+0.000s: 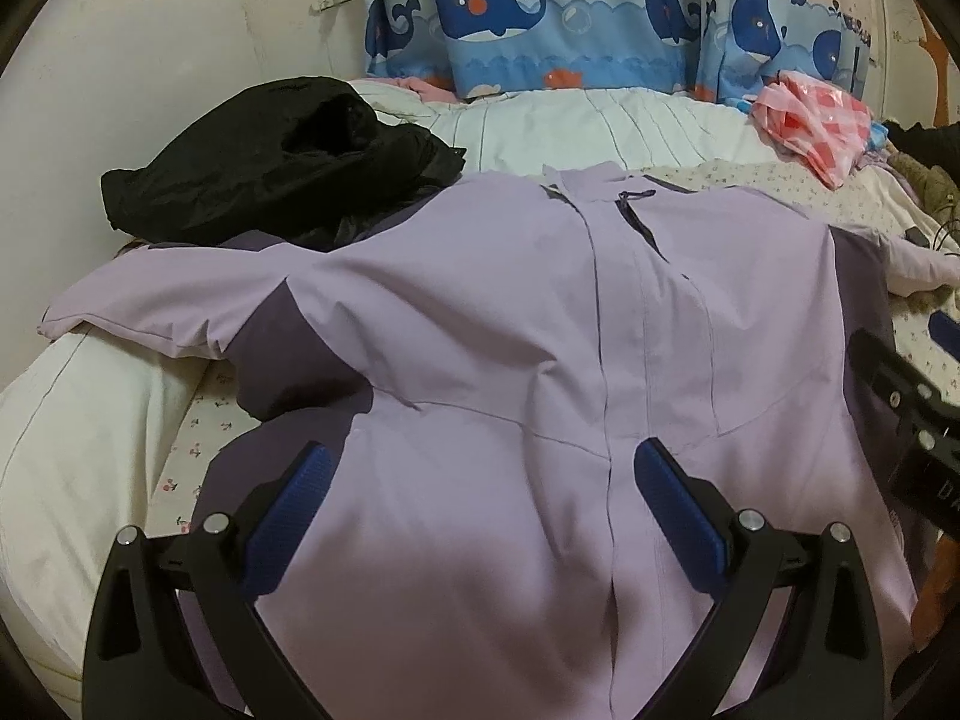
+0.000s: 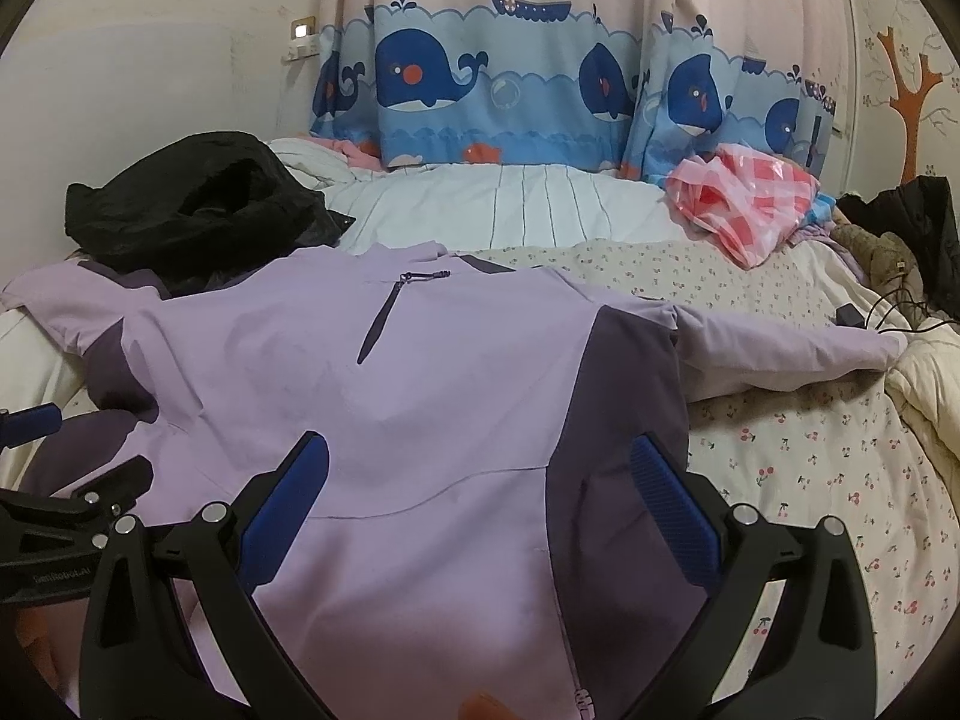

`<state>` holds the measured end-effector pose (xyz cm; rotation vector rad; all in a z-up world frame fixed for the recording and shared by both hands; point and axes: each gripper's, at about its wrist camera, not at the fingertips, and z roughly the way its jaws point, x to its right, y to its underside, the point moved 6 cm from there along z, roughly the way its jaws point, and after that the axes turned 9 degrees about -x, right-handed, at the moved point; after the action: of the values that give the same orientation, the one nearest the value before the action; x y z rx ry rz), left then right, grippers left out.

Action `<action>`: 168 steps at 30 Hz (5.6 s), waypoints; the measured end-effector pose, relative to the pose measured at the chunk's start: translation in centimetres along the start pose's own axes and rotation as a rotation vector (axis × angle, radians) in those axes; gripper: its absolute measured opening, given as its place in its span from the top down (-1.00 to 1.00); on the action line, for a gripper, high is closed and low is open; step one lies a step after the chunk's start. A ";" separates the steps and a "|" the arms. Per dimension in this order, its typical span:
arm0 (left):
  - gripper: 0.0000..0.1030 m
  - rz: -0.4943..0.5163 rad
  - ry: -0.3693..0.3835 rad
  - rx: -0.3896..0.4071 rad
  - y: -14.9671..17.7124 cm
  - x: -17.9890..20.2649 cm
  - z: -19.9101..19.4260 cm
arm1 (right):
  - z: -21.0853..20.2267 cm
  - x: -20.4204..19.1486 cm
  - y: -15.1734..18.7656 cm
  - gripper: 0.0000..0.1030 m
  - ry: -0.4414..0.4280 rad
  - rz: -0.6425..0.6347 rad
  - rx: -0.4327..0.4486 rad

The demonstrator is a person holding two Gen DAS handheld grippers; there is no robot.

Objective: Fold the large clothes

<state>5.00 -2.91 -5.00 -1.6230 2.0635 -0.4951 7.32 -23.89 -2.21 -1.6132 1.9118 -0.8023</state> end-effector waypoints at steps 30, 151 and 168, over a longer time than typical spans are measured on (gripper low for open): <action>-0.89 0.005 0.077 0.015 -2.7 3.4 2.0 | 2.0 3.0 0.1 -0.87 0.027 0.052 -0.048; -0.89 -0.038 0.050 0.001 -2.3 2.5 4.1 | 2.3 23.2 -0.1 -0.87 -0.140 0.579 -0.178; -0.89 -0.041 0.063 -0.017 -2.3 2.6 5.0 | 16.7 48.2 -2.9 0.07 -0.290 1.145 -0.116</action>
<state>9.18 -5.99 -8.25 -1.6824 2.0893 -0.5504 13.13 -73.69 -12.10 -0.4161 2.2043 0.0301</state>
